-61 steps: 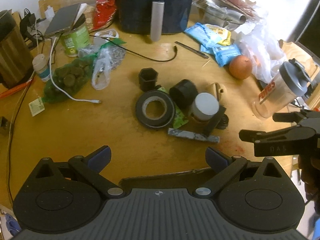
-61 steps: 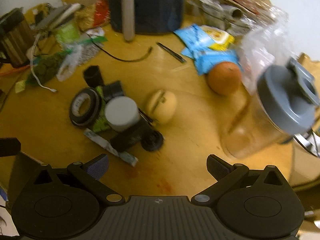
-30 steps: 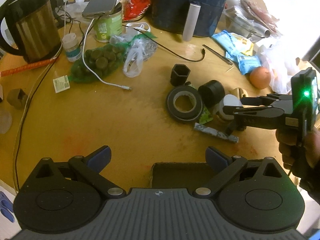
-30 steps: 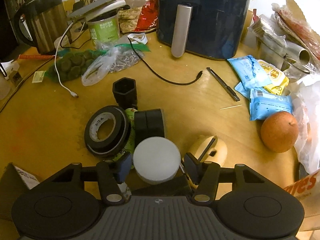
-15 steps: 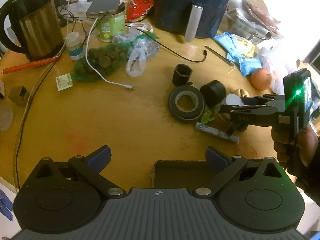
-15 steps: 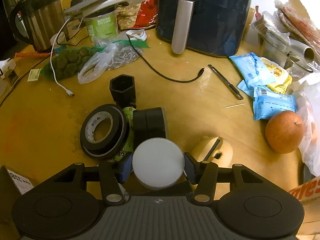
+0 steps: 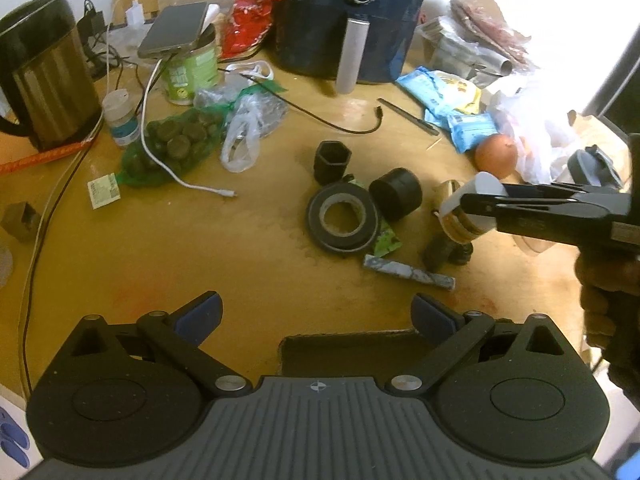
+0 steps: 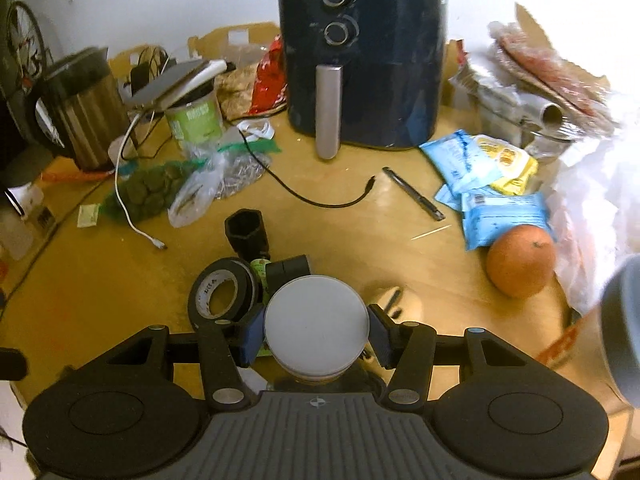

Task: Organize objects
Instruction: 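Lift the white jar with the right tool and carry it toward the cardboard box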

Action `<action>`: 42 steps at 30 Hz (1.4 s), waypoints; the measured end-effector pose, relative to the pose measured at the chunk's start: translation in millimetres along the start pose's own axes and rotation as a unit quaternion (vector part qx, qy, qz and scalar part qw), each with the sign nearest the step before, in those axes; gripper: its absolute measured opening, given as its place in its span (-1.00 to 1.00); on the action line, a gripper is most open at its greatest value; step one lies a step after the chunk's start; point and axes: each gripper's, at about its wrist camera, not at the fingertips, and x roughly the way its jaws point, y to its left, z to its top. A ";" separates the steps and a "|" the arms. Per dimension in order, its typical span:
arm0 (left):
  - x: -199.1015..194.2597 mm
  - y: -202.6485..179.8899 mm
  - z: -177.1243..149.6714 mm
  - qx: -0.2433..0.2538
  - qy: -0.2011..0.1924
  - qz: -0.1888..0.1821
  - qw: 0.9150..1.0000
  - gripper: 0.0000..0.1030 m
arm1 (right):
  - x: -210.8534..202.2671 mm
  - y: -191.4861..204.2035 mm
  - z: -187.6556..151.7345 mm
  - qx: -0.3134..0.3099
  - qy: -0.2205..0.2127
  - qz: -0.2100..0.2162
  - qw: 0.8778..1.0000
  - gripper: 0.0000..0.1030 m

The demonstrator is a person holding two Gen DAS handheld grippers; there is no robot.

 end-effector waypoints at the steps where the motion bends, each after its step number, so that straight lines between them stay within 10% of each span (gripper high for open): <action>1: 0.2 -1.6 0.9 0.004 0.000 -0.001 1.000 0.99 | -4.8 -0.8 -1.4 0.003 -0.001 0.000 1.000 0.09; 27: 25.2 -19.8 -37.2 0.053 0.095 -0.016 0.994 0.99 | -96.5 17.8 -82.5 0.085 0.034 0.041 0.995 0.10; 42: 39.5 -24.3 -16.1 0.072 0.078 -0.050 0.993 0.99 | -104.1 27.8 -92.6 0.128 0.050 0.051 0.989 0.10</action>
